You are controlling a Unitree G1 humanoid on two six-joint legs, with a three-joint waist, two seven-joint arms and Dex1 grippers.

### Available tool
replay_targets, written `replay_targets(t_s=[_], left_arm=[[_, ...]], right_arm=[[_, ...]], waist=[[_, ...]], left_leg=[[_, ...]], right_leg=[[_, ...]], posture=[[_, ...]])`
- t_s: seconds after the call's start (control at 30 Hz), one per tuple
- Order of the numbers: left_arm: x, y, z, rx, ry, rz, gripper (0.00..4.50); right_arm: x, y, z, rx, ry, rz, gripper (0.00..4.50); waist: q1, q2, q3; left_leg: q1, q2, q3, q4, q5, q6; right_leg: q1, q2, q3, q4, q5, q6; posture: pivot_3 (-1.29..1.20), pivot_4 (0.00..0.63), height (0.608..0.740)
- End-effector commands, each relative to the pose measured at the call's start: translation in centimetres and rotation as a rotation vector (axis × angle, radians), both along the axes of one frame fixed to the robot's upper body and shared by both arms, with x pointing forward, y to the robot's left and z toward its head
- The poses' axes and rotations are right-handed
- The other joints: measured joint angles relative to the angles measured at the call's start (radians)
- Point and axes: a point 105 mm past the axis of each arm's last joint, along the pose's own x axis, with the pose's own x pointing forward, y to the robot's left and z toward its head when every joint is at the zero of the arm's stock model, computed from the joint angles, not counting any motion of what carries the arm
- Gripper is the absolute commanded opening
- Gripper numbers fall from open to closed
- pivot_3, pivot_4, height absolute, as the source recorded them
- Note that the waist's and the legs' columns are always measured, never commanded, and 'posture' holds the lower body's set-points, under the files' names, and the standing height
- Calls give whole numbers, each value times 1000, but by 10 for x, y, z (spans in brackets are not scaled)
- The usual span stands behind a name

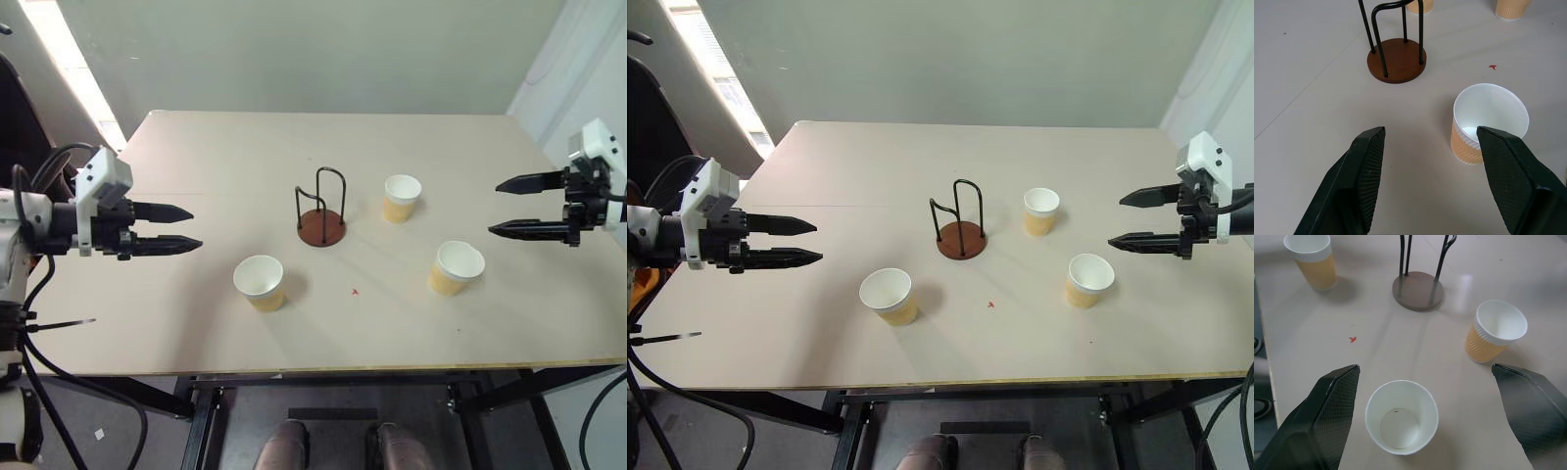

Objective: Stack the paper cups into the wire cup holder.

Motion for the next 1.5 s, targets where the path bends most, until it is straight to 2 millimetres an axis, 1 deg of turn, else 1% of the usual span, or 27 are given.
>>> replay_targets(t_s=[0.03, 0.27, 0.33, 0.4, 0.5, 0.57, 0.63, 0.7, 0.8, 0.87, 0.97, 1.03, 1.17, 1.23, 1.33, 1.43, 1.47, 1.5], left_arm=[[-1, -2, 13, 8, -50, -14, 3177], [1, -4, 14, 8, -54, -23, 3177], [8, -6, 16, 6, -85, -11, 3177], [16, -15, 14, 1, -122, -34, 3177], [35, -23, 5, -3, -135, -11, 3177], [54, -28, 2, -8, -162, 28, 3177], [73, -36, 3, -10, -196, 68, 3177], [86, -43, 3, -32, -189, 90, 3177], [97, -58, -4, -22, -178, 66, 3177], [104, -74, -7, -44, -168, 44, 3177], [112, -92, -9, -69, -157, 21, 3177], [120, -106, -13, -49, -165, 21, 3177], [129, -126, -12, -57, -175, 28, 3177], [131, -134, -13, -58, -184, 23, 3177], [138, -144, -15, -52, -196, 70, 3177], [143, -151, -13, -74, -213, 107, 3177], [143, -154, -13, -77, -210, 95, 2920], [142, -155, -13, -75, -208, 82, 2824]], right_arm=[[-7, -1, 17, 9, -53, 10, 4500], [-10, 0, 16, 16, -48, 14, 4500], [-11, 2, 16, 25, -48, 19, 4500], [-12, 7, 18, 54, -45, 32, 4500], [-28, 20, 21, 105, -20, 93, 4500], [-39, 29, 21, 102, -30, 110, 4500], [-46, 40, 23, 117, -63, 112, 4500], [-47, 53, 24, 143, -113, 87, 4500], [-55, 67, 18, 152, -130, 73, 4500], [-61, 72, 16, 162, -134, 61, 4500], [-66, 76, 15, 173, -138, 44, 4500], [-69, 77, 15, 176, -147, 26, 4500], [-73, 77, 15, 172, -154, 3, 4500], [-74, 77, 15, 169, -156, -6, 4500], [-77, 79, 15, 169, -157, -8, 4500], [-79, 80, 14, 165, -156, -16, 4500], [-80, 80, 13, 161, -153, -19, 4500], [-81, 80, 12, 159, -149, -20, 4500]], waist=[[0, 0, 0], [0, 0, 0], [1, 0, 0], [5, 0, 0], [9, 0, 0], [13, 0, 0], [13, 0, 0], [13, 0, 0], [11, 0, 0], [11, 0, 0], [12, 0, 0], [13, 0, 0], [16, 0, 0], [18, 0, 0], [20, 0, 0], [23, 0, 0], [23, 0, 0], [23, 0, 0]], left_leg=[[0, 0, 0, 0, 0, 0], [0, 0, 0, 0, 0, 0], [0, 0, 0, 0, 0, 0], [0, 0, 0, 0, 0, 0], [0, -1, 0, 1, 1, 0], [-1, -1, 0, 1, 1, 0], [-1, -1, 0, 2, 1, 1], [-2, -1, 0, 3, 1, 1], [-3, -1, 1, 6, 0, 3], [-4, -2, 2, 8, -1, 4], [-7, -3, 2, 12, -1, 4], [-8, -3, 2, 15, -1, 4], [-13, -5, 2, 17, -1, 5], [-15, -5, 2, 18, 0, 5], [-16, -6, 4, 19, 0, 5], [-17, -7, 7, 21, 0, 5], [-18, -8, 8, 23, -1, 6], [-18, -9, 9, 23, -1, 7]], right_leg=[[0, 0, 0, 0, 0, 0], [0, 0, 0, 0, 0, 0], [0, 0, 0, 0, 0, 0], [0, 0, 0, 0, 0, 0], [0, 0, 1, 0, 0, 0], [0, 0, 1, 0, 0, 0], [1, 0, 1, 0, 0, 2], [1, 0, 1, -1, 1, 4], [1, 0, 1, -2, 5, 10], [2, 0, 2, -3, 6, 15], [2, 0, 3, -3, 7, 20], [2, 0, 3, -3, 8, 24], [1, 0, 5, -8, 8, 29], [1, 0, 5, -11, 9, 32], [1, 0, 7, -15, 12, 37], [1, 0, 10, -16, 12, 41], [1, 0, 11, -16, 11, 43], [1, 0, 12, -16, 11, 44]], posture=[[0, 150, 740], [0, 150, 740], [0, 150, 740], [0, 150, 740], [0, 150, 740], [0, 150, 740], [0, 150, 740], [0, 150, 740], [0, 150, 740], [0, 150, 740], [0, 150, 740], [0, 150, 740], [0, 150, 740], [0, 150, 740], [0, 150, 740], [0, 150, 740], [0, 150, 740], [0, 150, 740]])
